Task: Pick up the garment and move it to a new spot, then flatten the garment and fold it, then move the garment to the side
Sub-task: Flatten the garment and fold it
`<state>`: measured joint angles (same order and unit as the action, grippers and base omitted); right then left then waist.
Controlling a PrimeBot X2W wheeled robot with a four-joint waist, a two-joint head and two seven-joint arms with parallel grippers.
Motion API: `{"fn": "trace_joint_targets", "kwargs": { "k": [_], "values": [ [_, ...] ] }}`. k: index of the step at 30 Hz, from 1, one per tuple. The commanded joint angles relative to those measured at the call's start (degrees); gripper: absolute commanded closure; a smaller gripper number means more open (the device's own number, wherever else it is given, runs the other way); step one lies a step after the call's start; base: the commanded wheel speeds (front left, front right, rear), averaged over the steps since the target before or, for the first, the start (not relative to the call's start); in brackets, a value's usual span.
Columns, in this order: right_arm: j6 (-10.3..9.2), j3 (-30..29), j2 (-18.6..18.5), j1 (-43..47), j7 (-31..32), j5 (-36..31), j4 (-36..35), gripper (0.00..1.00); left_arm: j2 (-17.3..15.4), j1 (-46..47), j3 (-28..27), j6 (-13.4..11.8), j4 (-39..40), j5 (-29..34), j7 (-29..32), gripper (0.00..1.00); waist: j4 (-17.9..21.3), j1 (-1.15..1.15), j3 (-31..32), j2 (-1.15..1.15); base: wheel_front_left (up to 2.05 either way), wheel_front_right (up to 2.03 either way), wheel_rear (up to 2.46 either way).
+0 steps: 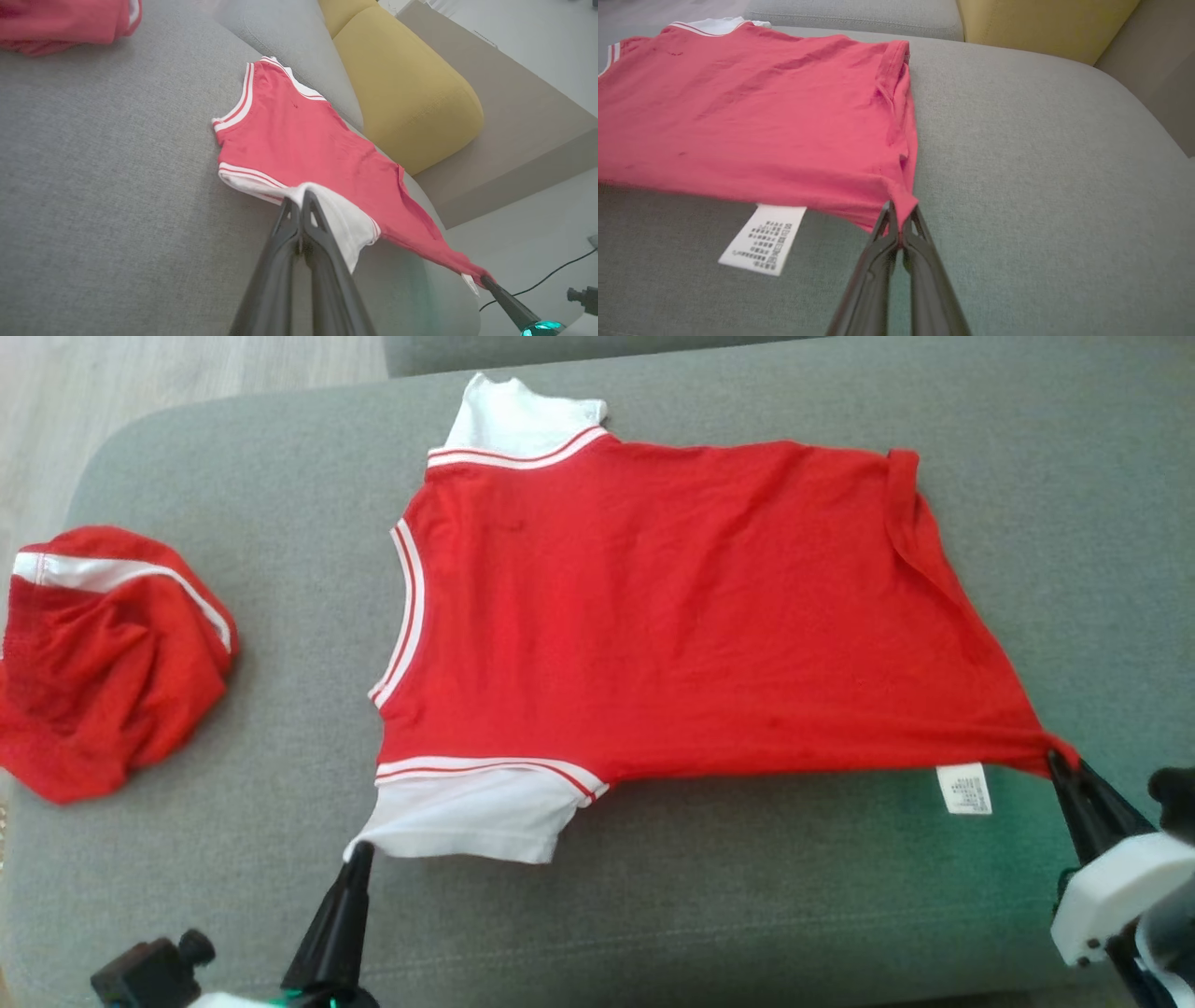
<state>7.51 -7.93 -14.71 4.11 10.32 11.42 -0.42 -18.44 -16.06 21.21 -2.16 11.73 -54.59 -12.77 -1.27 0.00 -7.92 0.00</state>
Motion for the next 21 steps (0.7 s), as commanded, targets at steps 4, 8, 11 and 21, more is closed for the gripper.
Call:
{"fn": "trace_joint_targets", "kwargs": {
  "k": [4,8,11,21],
  "values": [
    [-0.02,-0.61,0.29,-1.10,4.68,0.53,-3.95,1.00,-0.75,4.64,-2.15,-1.47,3.47,-2.18,3.98,1.00,0.00,0.00,0.54,0.00,0.00,0.00,0.00],
    [-0.02,-0.23,1.41,-4.78,8.06,1.81,-1.22,1.00,-0.37,11.33,-1.46,-1.59,0.30,-3.18,7.74,1.00,-0.07,0.00,-0.01,0.00,0.00,0.00,0.00],
    [-0.02,0.24,1.38,-9.13,8.98,1.93,1.92,1.00,0.52,17.50,-1.35,-0.75,-3.40,-3.51,9.01,1.00,-0.01,0.00,-1.19,0.00,0.00,0.00,0.00],
    [-0.02,-0.10,1.60,-25.78,5.38,-0.56,14.26,1.00,3.13,38.56,-0.10,4.96,-17.92,0.17,7.67,1.00,-0.01,0.00,-8.22,0.00,0.00,0.00,0.00]
  ]
}}
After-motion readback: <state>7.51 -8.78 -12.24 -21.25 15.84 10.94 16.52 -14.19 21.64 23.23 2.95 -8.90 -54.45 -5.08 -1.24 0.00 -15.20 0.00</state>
